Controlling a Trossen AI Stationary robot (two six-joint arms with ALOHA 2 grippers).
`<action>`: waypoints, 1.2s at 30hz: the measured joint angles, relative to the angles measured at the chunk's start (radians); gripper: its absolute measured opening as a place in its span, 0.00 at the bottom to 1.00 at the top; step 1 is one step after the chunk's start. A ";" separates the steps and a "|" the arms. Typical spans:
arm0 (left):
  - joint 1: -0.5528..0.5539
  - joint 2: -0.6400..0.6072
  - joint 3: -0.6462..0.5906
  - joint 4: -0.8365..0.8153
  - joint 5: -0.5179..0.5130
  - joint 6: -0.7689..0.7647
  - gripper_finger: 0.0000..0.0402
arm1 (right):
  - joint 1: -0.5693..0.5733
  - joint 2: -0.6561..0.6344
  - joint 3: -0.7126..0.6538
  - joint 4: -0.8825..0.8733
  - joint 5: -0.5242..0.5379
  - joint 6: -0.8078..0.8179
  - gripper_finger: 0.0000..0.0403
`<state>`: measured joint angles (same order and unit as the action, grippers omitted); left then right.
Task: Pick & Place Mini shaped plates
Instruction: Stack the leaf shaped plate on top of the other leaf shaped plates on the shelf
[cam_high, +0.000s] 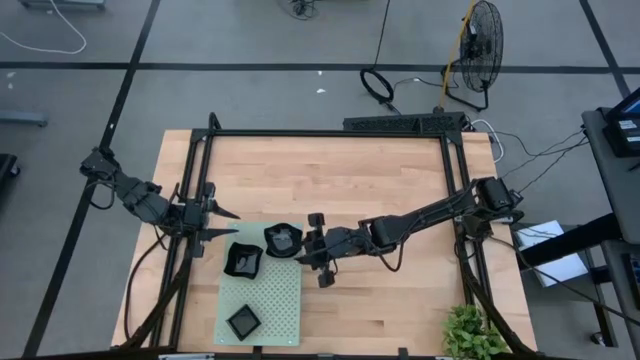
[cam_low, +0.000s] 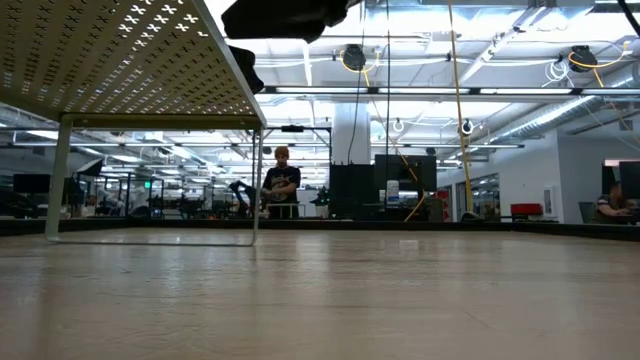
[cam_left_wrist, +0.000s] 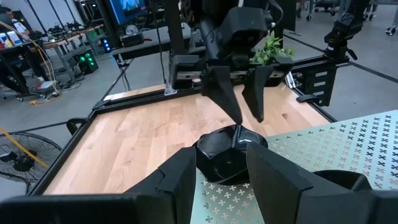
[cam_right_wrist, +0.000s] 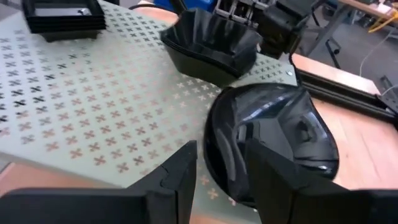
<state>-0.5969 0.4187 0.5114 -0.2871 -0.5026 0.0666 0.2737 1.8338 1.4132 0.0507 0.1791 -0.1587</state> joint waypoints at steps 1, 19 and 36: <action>0.000 0.000 0.000 0.000 0.000 0.000 0.37 | 0.000 0.001 0.000 -0.001 -0.001 -0.002 0.31; 0.000 0.000 0.000 0.000 0.000 0.000 0.37 | -0.018 0.001 -0.042 -0.021 0.001 0.005 0.31; 0.000 0.000 0.000 0.000 0.000 0.000 0.37 | -0.018 0.001 -0.043 0.020 -0.033 -0.030 0.01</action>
<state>-0.5970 0.4187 0.5114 -0.2871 -0.5026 0.0666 0.2558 1.8351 1.3697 0.0703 0.1456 -0.1886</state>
